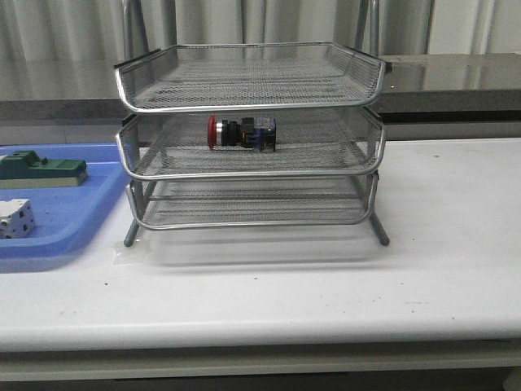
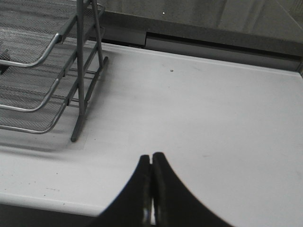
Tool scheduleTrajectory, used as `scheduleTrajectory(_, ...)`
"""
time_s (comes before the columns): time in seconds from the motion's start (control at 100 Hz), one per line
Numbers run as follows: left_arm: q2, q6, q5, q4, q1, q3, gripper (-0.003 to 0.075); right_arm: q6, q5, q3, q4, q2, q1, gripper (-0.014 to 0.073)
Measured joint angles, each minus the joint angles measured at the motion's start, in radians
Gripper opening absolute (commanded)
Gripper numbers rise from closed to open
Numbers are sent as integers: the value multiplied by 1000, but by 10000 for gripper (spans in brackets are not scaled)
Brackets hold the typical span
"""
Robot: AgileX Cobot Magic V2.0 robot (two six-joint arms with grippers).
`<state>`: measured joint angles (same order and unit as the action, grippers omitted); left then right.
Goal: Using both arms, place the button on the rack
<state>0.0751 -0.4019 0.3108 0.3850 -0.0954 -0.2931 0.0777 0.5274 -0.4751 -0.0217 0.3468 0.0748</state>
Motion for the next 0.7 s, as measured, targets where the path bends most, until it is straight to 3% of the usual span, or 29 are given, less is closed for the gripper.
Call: scheduleTrajectory(0.7,0,0,0,0,0,0,-20,-2,11,2,0,-10,0,-69)
